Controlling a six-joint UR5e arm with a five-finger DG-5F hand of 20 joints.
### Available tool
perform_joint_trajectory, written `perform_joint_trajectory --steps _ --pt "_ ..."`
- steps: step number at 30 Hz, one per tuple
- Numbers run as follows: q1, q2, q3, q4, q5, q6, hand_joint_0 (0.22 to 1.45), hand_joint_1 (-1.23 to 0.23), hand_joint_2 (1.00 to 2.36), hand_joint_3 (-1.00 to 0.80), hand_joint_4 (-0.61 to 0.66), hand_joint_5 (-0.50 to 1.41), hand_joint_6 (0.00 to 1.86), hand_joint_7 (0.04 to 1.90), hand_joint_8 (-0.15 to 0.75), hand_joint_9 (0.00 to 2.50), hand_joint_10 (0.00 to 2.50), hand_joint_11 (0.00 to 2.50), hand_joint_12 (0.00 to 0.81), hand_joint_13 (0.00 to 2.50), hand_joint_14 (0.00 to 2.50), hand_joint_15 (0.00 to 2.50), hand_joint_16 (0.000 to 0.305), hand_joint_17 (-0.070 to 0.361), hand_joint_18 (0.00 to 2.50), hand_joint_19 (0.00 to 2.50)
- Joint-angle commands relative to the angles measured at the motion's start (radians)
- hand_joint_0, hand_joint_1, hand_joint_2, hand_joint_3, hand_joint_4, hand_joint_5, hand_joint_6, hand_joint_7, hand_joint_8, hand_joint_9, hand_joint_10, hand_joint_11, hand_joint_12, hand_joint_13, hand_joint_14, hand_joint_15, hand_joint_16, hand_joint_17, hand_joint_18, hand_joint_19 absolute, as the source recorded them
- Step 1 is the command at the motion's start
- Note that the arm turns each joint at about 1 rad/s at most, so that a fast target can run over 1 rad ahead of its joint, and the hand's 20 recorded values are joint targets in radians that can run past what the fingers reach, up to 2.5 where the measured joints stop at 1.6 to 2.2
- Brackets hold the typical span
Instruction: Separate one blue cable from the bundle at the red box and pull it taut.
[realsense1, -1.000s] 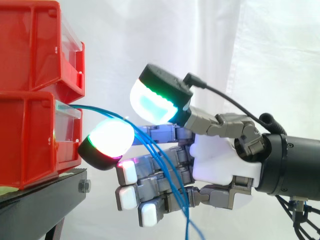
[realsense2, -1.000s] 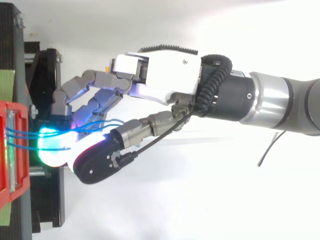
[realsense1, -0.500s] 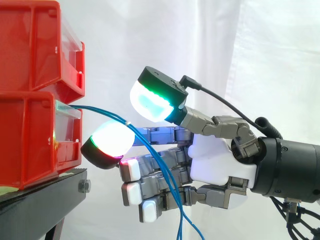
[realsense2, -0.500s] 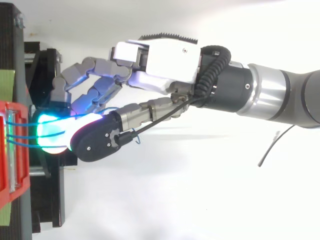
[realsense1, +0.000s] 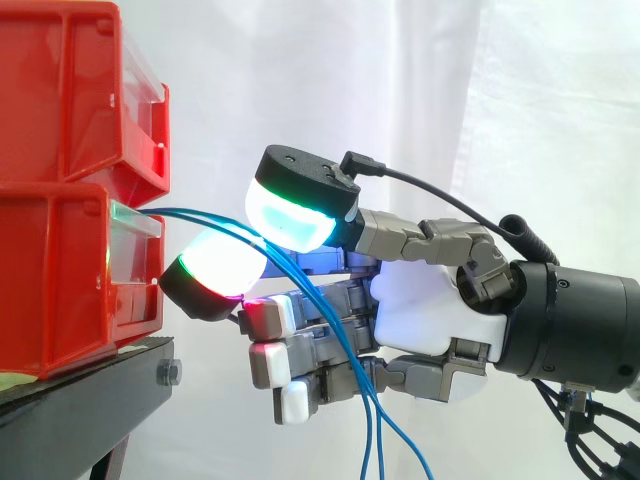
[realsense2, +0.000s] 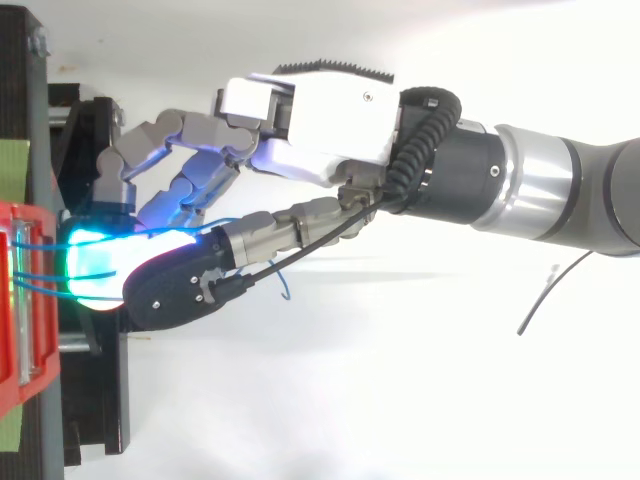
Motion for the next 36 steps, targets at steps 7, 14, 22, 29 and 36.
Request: perform_joint_trajectory --steps 7,14,22,29,36 --pt "0.007 -0.001 0.002 0.001 0.000 -0.001 0.67 -0.78 1.01 -0.32 0.22 -0.23 0.92 0.81 0.349 0.98 0.10 1.38 0.419 1.10 0.02 0.87 0.053 0.120 0.99 0.70" --pt "0.009 -0.001 0.002 -0.004 0.000 -0.001 0.80 -0.90 1.01 -0.36 0.20 -0.22 0.96 0.89 0.372 1.07 0.27 1.44 0.427 1.22 0.03 0.97 0.052 0.116 1.09 0.71" --pt "0.010 -0.001 0.004 0.001 0.002 -0.001 0.64 -1.02 1.00 -0.50 0.24 -0.23 0.95 0.94 0.358 1.01 0.39 1.56 0.416 1.29 0.02 1.27 0.053 0.118 1.13 0.73" --pt "0.014 0.001 0.004 -0.002 0.003 -0.001 0.49 -0.87 1.00 -0.50 0.25 -0.21 0.92 0.85 0.392 1.03 0.59 1.42 0.456 1.31 0.02 1.27 0.058 0.132 1.18 0.74" --pt "0.015 -0.001 0.007 -0.001 0.003 -0.001 0.64 -0.36 1.00 -0.50 0.16 -0.18 0.87 0.93 0.340 1.21 0.32 1.59 0.406 1.34 0.02 1.28 0.052 0.117 1.16 0.85"
